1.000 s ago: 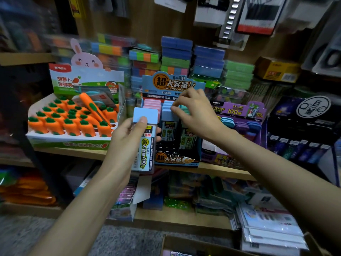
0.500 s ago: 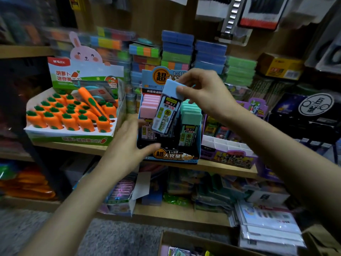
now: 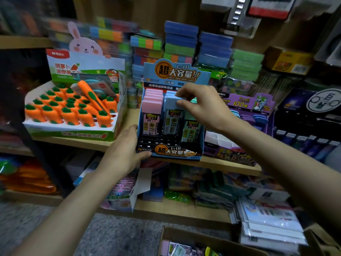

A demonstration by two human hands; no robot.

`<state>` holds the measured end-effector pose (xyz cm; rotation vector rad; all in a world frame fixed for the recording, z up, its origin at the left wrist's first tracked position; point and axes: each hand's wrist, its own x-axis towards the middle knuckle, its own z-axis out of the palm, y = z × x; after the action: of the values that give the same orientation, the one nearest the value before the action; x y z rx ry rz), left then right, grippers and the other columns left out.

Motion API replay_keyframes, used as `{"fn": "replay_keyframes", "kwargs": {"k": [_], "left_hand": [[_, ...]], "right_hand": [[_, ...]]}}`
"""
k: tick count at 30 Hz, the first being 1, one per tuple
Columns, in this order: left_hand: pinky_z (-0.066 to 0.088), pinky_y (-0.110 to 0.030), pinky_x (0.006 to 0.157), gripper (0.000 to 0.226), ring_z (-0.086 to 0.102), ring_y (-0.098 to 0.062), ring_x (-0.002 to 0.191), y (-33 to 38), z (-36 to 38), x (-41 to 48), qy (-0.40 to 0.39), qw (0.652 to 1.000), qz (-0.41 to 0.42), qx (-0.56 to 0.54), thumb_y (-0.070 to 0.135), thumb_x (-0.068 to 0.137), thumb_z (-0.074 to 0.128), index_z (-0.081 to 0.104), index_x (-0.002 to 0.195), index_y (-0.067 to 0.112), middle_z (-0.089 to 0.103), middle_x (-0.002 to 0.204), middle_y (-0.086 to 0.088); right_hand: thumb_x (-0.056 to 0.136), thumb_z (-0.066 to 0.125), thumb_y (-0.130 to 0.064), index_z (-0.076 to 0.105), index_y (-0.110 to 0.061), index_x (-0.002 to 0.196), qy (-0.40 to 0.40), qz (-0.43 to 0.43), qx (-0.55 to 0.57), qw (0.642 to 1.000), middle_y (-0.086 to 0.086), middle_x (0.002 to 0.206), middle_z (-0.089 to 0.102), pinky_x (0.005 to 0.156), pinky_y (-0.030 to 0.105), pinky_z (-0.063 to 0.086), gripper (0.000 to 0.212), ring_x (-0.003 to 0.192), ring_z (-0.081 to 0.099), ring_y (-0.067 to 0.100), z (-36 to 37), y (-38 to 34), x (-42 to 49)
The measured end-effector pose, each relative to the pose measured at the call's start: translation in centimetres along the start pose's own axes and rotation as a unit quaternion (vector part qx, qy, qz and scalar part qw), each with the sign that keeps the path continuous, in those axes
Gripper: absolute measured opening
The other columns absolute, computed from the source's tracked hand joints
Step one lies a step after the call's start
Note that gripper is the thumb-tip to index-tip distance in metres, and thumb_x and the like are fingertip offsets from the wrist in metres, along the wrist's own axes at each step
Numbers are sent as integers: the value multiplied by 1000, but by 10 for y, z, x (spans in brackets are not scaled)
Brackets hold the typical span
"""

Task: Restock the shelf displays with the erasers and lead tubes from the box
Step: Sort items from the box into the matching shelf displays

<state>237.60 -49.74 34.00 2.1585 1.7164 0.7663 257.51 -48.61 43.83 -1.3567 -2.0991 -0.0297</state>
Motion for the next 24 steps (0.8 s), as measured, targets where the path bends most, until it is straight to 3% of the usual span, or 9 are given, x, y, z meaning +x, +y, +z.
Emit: {"fn": "replay_keyframes", "kwargs": {"k": [5,10,17,21,24], "left_hand": [[46,-39,90,67,52,-27,118,2,-1,1,-2,1000,-8,10,29,74,78,39,126,11,54,128,-10],[47,-39,89,65,53,-27,116,2,-3,0,-7,1000,-4,5,28,74,77,39,125,11,56,125,-10],[48,-38,85,66,55,-27,112,4,-8,0,-22,1000,-13,16,32,76,76,40,128,13,55,126,-9],[49,-45,86,60,55,-30,111,6,-24,-8,23,998,30,46,34,82,69,43,131,12,52,128,-10],[51,-42,76,38,60,-27,97,17,-33,-25,74,991,105,33,31,86,64,54,118,14,62,110,-6]], "right_hand": [[89,62,-18,66,-8,104,-21,-21,-19,999,6,102,69,84,35,48,18,94,63,20,7,0,-2],[89,61,-22,66,-11,106,14,-20,-108,994,7,106,61,84,32,35,21,104,47,23,24,8,1],[90,58,-21,60,-10,108,36,-18,-179,983,8,108,58,83,35,34,22,105,46,26,29,2,0],[90,57,-25,58,-11,113,16,-13,-141,990,10,115,53,88,37,35,27,109,43,28,8,-6,-18],[88,58,-22,63,-10,102,-21,-15,-122,992,12,105,59,87,43,40,19,104,50,31,-15,-9,-51]]}}
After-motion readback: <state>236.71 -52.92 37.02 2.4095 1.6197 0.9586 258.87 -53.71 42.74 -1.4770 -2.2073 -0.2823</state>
